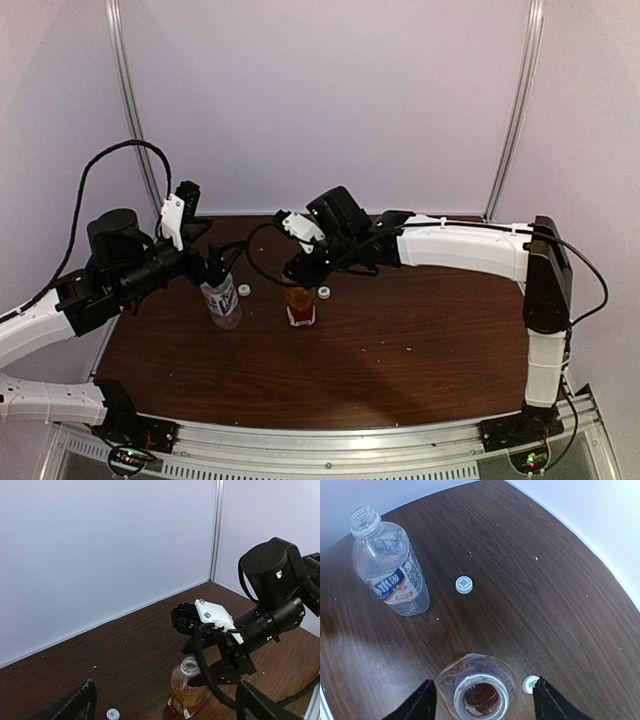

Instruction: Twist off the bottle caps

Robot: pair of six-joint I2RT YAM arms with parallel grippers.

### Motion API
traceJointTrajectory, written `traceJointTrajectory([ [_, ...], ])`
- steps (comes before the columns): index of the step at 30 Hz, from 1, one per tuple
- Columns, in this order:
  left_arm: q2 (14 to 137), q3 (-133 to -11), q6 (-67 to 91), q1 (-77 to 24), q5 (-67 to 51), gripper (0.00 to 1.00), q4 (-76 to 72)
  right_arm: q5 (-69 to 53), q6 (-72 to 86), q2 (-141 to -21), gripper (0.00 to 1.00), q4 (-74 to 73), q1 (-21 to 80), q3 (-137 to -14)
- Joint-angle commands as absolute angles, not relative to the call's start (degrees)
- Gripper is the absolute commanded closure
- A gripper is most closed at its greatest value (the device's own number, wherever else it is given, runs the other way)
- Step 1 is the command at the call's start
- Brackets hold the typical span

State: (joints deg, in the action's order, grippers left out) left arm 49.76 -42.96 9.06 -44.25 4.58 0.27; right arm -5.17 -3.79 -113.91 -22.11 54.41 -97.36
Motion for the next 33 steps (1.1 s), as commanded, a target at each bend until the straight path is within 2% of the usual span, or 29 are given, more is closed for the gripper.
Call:
traceJointTrajectory([
  [1,48.73,-43.3,8.65,-44.25,7.11,0.02,-0.35,-4.37,-3.11,-111.84,0.27,-22.12,54.76,-98.43],
  [10,48.34,-46.81,7.06,-44.3,12.55,0.02,6.7,-5.04,-0.08,-104.07,0.01,-19.75,53.62,-92.15],
  [21,48.6,-49.55,5.72,-43.07,21.98,0.02,12.22,-4.35,4.92,-89.95,0.0,-19.61,44.56,-81.07],
  [33,48.7,-52.46,1.24,-37.29,22.67,0.02,14.07,-2.64,5.14,-79.69,0.0,-22.83,34.69,-76.47],
])
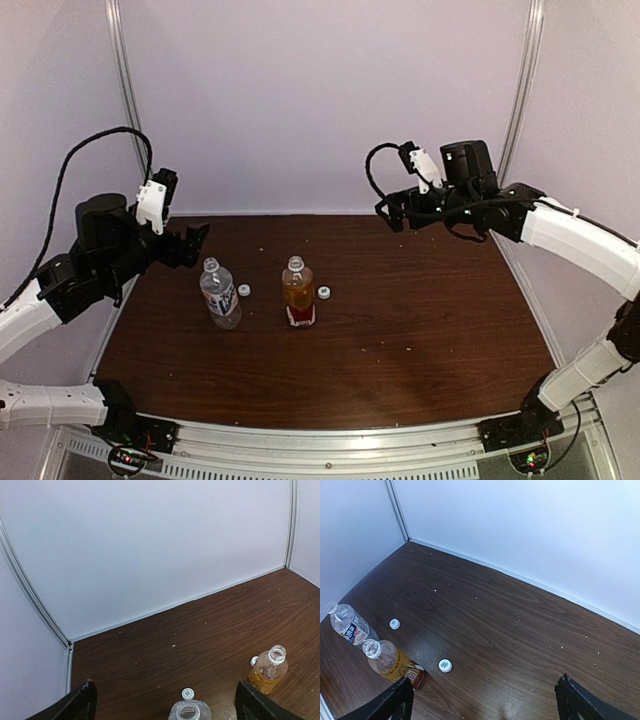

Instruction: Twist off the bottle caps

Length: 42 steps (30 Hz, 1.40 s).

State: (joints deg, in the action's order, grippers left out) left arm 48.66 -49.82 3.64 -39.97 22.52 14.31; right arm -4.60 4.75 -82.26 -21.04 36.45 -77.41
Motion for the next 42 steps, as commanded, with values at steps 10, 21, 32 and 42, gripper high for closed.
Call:
traceJointTrajectory([
  [10,48.75,-51.84,2.39,-28.17,16.68,0.02,12.48,3.44,3.25,-76.47,0.0,-23.94,33.14,-75.56],
  [21,43.51,-45.56,1.36,-27.69,15.32,0.02,8.76,6.49,2.94,-69.54,0.0,-18.36,33.09,-67.69],
  [32,38.93,-40.22,0.61,-27.7,10.99,0.02,4.24,7.3,2.66,-65.86,0.0,-15.1,33.13,-63.73],
  [42,42.14,-41.96,0.59,-27.69,9.75,0.02,6.23,6.6,2.72,-66.42,0.0,-14.5,33.11,-63.28],
])
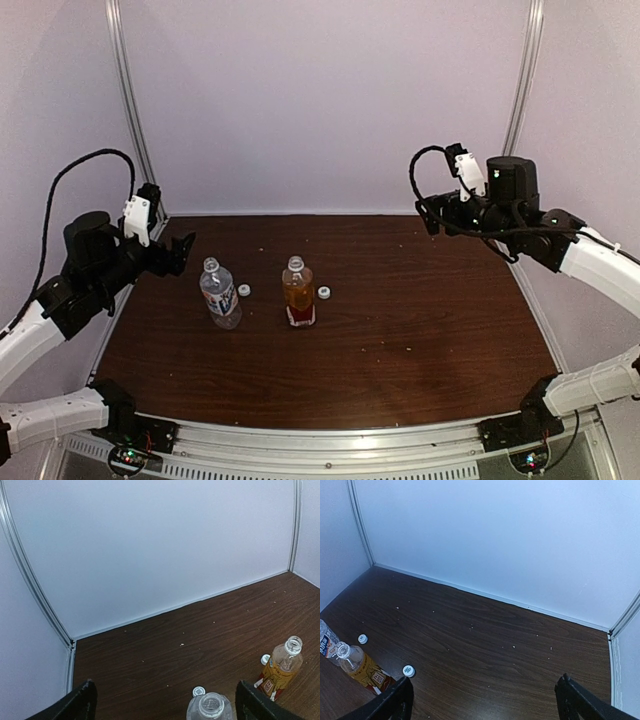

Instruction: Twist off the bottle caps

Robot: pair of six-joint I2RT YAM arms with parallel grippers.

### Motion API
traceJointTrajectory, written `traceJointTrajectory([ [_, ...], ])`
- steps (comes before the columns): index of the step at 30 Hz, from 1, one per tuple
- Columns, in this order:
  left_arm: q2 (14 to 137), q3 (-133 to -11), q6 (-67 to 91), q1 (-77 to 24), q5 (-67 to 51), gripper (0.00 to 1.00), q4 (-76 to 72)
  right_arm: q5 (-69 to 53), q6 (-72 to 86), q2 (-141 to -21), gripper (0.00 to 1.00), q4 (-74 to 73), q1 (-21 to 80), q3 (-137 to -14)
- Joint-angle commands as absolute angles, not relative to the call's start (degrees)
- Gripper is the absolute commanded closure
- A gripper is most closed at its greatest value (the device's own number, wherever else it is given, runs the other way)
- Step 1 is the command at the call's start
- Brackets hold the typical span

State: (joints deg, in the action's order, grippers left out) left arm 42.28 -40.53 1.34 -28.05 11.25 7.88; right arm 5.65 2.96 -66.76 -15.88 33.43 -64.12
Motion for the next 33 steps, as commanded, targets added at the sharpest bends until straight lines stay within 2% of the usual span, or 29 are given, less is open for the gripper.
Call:
traceJointTrajectory([
  [1,42.04,-42.0,0.6,-27.69,9.75,0.02,6.15,6.47,2.77,-66.43,0.0,-14.44,33.13,-63.24],
  [33,42.01,-41.88,0.57,-27.69,9.61,0.02,6.01,5.65,3.59,-66.71,0.0,-13.61,33.13,-62.25],
])
